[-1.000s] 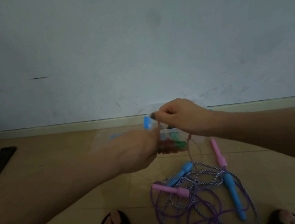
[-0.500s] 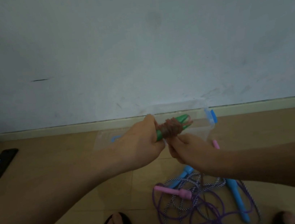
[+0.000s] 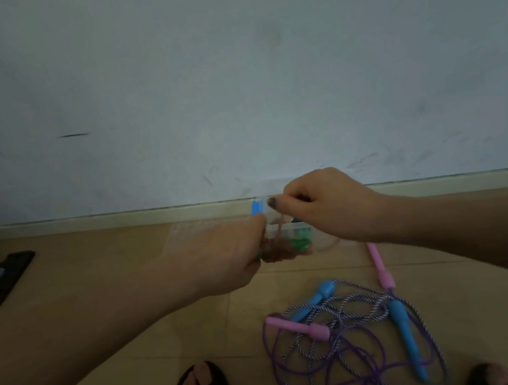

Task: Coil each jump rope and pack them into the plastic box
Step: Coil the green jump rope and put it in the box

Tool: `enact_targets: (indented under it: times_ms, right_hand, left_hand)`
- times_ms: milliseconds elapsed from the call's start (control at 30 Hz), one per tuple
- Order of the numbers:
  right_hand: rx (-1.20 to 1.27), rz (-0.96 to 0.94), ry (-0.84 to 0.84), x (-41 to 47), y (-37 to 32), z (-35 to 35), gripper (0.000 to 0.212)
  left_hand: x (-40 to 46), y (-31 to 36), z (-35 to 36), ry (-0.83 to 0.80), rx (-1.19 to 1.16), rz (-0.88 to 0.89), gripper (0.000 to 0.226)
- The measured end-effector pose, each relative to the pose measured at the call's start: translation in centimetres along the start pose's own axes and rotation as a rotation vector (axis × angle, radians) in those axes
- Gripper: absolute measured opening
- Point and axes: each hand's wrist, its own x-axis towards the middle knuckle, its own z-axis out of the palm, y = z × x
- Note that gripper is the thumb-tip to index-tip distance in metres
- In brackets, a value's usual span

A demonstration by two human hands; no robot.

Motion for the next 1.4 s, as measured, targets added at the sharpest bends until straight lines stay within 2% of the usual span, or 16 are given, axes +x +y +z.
enact_targets:
  times_ms: [133, 233, 333, 433, 533, 633, 733, 833, 967, 1067, 1167, 1233, 1333, 1400]
  right_hand:
    - [0.127, 0.048, -0.094, 0.5, 1.3, 0.5, 0.049]
    - [0.287, 0.162, -0.133, -0.1, 2.2, 1.8, 0.042]
    - [0.408, 0.243, -0.154, -1.8, 2.3, 3.8, 0.041]
    - [0.493, 0.322, -0.099, -3.1, 2.0, 5.1, 0.054]
    - [0.367, 0.298, -0.095, -3.3, 1.1, 4.3, 0.056]
    - [0.071, 0.074, -0.163, -3.5, -0.7, 3.0, 0.051]
    - [-0.028, -0.022, -0.135, -2.3, -1.8, 1.2, 0.048]
    - [-0.022, -0.044, -0.055, -0.5, -1.6, -0.4, 0.052]
    - [-0.026, -0.014, -0.102, 0.4, 0.3, -0.1, 0.052]
    - [0.109, 0.083, -0.108, 0.2, 2.3, 1.1, 0.05]
    - [0.179, 0.177, -0.151, -1.0, 3.3, 2.4, 0.044]
    - [0.177, 0.207, -0.151, -2.2, 3.0, 3.4, 0.046]
    - [0.202, 0.186, -0.121, -3.4, 1.7, 3.4, 0.048]
    - [0.102, 0.142, -0.138, -3.6, 0.9, 2.7, 0.045]
  left_hand:
    - [-0.2, 1.6, -1.5, 0.002, 0.016, 0.127, 0.038]
    - [-0.2, 2.5, -1.9, 0.08, -0.247, 0.109, 0.032]
    - [0.3, 2.8, -2.2, 0.212, -0.48, -0.043, 0.021]
    - [1.1, 2.4, -1.8, 0.22, -0.643, -0.214, 0.019]
    - [1.6, 1.3, -0.5, 0.162, -0.636, -0.331, 0.009]
    - [1.6, -0.2, 0.4, 0.049, -0.565, -0.428, 0.008]
    - [1.0, -1.0, 1.0, -0.079, -0.359, -0.34, 0.018]
    - [0.1, 0.1, 1.1, -0.181, -0.253, -0.155, 0.019]
    - [0.0, 1.9, -0.4, -0.144, -0.225, 0.085, 0.023]
    - [-0.2, 2.0, -1.0, -0.088, -0.396, 0.103, 0.029]
    - [-0.7, 2.6, -1.6, 0.062, -0.634, 0.017, 0.029]
    - [-0.3, 2.8, -1.8, 0.159, -0.747, -0.118, 0.031]
    - [0.7, 2.2, -1.2, 0.16, -0.922, -0.323, 0.026]
    - [1.1, 1.5, -0.5, 0.131, -0.981, -0.452, 0.021]
